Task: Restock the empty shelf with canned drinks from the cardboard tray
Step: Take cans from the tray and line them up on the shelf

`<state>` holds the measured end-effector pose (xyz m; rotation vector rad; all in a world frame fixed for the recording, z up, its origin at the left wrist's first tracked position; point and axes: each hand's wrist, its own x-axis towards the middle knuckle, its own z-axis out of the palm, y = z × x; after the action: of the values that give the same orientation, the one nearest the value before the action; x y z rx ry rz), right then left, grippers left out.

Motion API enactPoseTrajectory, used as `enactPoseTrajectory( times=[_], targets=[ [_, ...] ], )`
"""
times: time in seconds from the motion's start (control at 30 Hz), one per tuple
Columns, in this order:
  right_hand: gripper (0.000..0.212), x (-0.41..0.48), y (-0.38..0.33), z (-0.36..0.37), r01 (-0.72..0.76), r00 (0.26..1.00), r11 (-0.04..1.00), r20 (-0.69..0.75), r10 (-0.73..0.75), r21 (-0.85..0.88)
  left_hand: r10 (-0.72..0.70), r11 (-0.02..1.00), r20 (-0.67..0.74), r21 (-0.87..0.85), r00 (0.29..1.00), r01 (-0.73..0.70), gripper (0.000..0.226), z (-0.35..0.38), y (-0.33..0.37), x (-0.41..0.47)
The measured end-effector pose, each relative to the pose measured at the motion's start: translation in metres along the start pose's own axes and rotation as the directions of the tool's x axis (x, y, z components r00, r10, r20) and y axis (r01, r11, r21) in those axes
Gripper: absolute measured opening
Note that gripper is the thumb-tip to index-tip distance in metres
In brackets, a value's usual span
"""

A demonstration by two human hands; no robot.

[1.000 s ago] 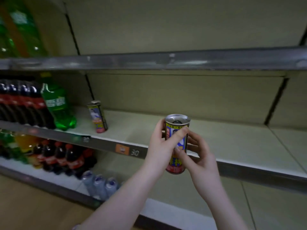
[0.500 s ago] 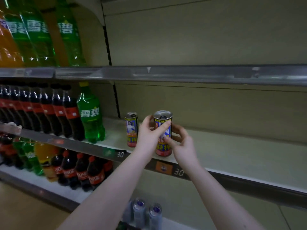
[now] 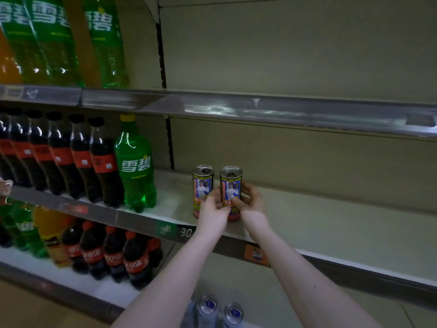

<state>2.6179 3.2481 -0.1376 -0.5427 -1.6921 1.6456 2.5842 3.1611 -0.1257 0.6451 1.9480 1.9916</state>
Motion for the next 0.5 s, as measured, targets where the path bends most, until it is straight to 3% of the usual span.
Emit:
enactPoseTrajectory(
  times=[0.17,0.5],
  targets=[
    [0.044,0.0066,0.0033,0.0031,-0.032,0.999,0.999,-0.04,0.031,-0.028,0.001,1.0,0.051,-0.003,0.999,-0.001,0.05,0.0032,-0.0006,0.0016],
    [0.044,0.0005,0.0005,0.0063,-0.021,0.999,0.998,0.029,0.023,-0.065,-0.028,1.0,-0.011,0.011,1.0,0.028,0.054,-0.0028,-0.0039,0.0015]
  ],
)
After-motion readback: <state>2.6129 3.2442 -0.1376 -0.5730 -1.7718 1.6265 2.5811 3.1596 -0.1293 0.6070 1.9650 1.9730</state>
